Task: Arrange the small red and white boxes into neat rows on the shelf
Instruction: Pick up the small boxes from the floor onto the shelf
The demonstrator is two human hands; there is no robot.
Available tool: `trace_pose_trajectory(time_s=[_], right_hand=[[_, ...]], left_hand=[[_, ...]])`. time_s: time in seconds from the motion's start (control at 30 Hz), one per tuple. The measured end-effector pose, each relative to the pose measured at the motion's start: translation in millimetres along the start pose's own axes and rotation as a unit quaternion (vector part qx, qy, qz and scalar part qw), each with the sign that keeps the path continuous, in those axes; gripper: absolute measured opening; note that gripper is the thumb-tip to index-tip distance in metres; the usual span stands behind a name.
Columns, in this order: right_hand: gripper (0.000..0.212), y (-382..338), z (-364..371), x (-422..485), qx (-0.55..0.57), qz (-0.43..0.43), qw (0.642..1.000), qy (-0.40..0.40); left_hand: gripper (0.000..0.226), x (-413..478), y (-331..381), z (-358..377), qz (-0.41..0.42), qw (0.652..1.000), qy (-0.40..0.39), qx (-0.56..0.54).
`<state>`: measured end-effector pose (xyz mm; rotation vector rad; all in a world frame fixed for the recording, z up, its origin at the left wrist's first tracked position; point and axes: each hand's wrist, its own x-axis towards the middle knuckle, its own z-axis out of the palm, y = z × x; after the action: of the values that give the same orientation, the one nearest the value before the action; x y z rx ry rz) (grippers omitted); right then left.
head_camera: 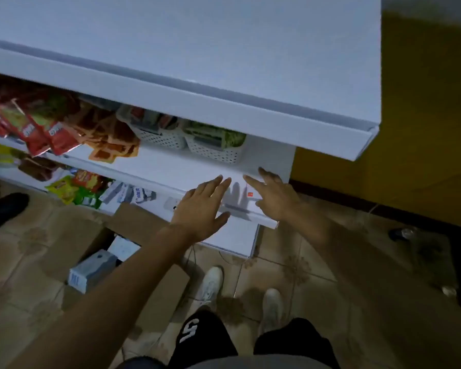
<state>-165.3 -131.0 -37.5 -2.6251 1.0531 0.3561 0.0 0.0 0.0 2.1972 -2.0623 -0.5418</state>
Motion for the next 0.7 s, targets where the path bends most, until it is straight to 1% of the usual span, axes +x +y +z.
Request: trace_pose_trajectory(time_s=[0.07,0.23,0.37,0.43,0.5,0.6,0.7], right_hand=[[0.067,-6,2,7,0.010,0.031,0.999,-0.028],[0.063,-24,11,13,0.011,0.083,0.996,0.021],[0.062,-41,17,-10,0.055,0.126,0.990,0.033],[0.060,-45,13,-30,0.083,0.140,0.985,0.054],[0.058,-45,5,-53,0.098,0.159,0.978,0.091],[0.056,-38,-7,-95,0.145,0.224,0.956,0.123],[0.058,-21,-10,-148,0.173,0.298,0.930,0.129]], left_hand=[[0.069,8,-14,-2,0.020,1.000,-0.014,-0.016],[0.069,21,-45,10,0.086,0.995,-0.056,-0.014],[0.069,28,-50,18,0.135,0.986,-0.093,0.004],[0.069,36,-39,17,0.165,0.982,-0.095,0.011],[0.069,46,-21,14,0.203,0.974,-0.095,0.012],[0.070,59,13,12,0.260,0.959,-0.107,0.022],[0.067,65,57,16,0.311,0.942,-0.121,0.032]])
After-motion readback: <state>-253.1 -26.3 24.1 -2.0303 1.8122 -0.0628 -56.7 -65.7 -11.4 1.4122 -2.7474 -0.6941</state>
